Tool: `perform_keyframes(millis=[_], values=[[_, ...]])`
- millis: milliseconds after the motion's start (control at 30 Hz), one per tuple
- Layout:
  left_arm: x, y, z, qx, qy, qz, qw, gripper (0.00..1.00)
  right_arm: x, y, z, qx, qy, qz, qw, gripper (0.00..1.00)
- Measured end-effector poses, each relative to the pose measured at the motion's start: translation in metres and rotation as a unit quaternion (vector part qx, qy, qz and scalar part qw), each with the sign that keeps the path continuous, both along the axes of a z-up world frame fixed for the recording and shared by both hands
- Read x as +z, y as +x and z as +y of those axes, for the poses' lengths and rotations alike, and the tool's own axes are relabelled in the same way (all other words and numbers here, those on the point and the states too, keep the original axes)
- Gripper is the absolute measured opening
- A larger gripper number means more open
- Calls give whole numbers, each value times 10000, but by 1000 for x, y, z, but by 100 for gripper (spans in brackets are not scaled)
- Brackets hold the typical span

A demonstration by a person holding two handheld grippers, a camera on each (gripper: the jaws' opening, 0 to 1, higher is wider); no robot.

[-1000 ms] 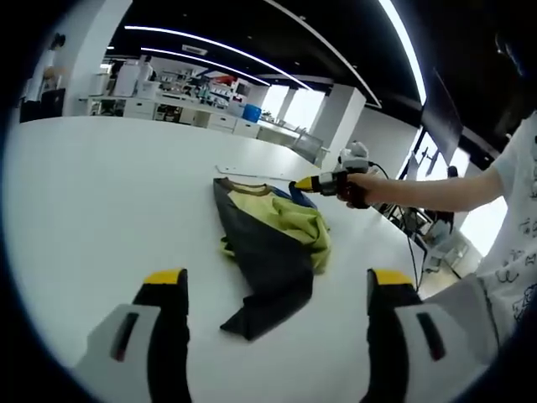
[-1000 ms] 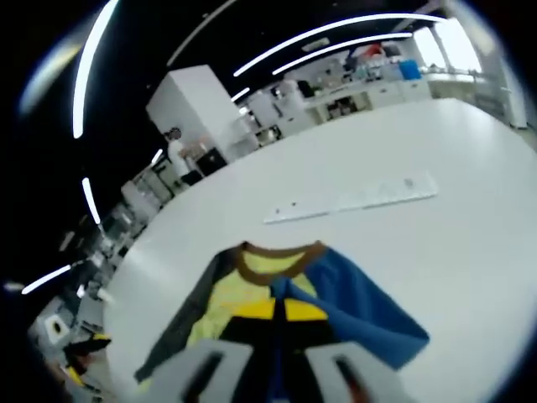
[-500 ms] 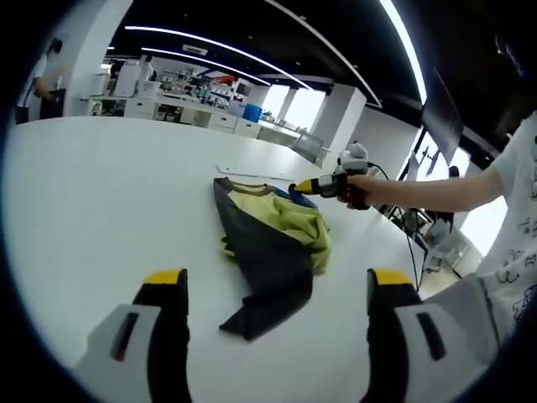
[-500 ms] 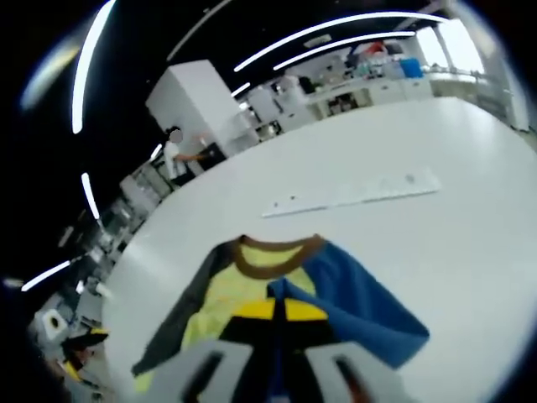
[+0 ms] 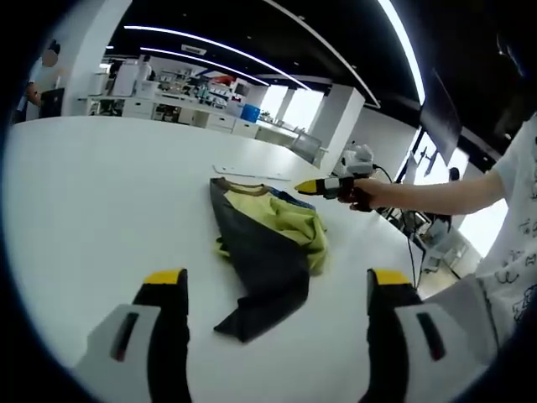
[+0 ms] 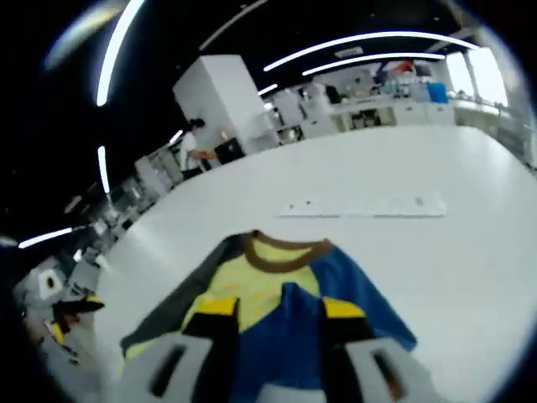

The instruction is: Fold the garment on the visible template until the final outline fits inside the template.

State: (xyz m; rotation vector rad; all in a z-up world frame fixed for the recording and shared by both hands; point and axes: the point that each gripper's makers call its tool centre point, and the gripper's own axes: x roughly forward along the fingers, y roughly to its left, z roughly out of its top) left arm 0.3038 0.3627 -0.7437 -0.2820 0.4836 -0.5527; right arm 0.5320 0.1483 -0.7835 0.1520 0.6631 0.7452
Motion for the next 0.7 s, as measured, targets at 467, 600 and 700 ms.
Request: perform_keyframes(millis=[467,600,700], values=[[2,1,-5,-78,-17,-25,10000,85,1,-19,-5,720,-469,-567,9947,87],[0,-1,-7,-89,-25,-15,10000,85,0,-38,-3,1060,-733,-767,9887,88],[0,-1,-7,-77,-37,-15,10000,85,0,-50,2,1430,-887,-865,9819,87]])
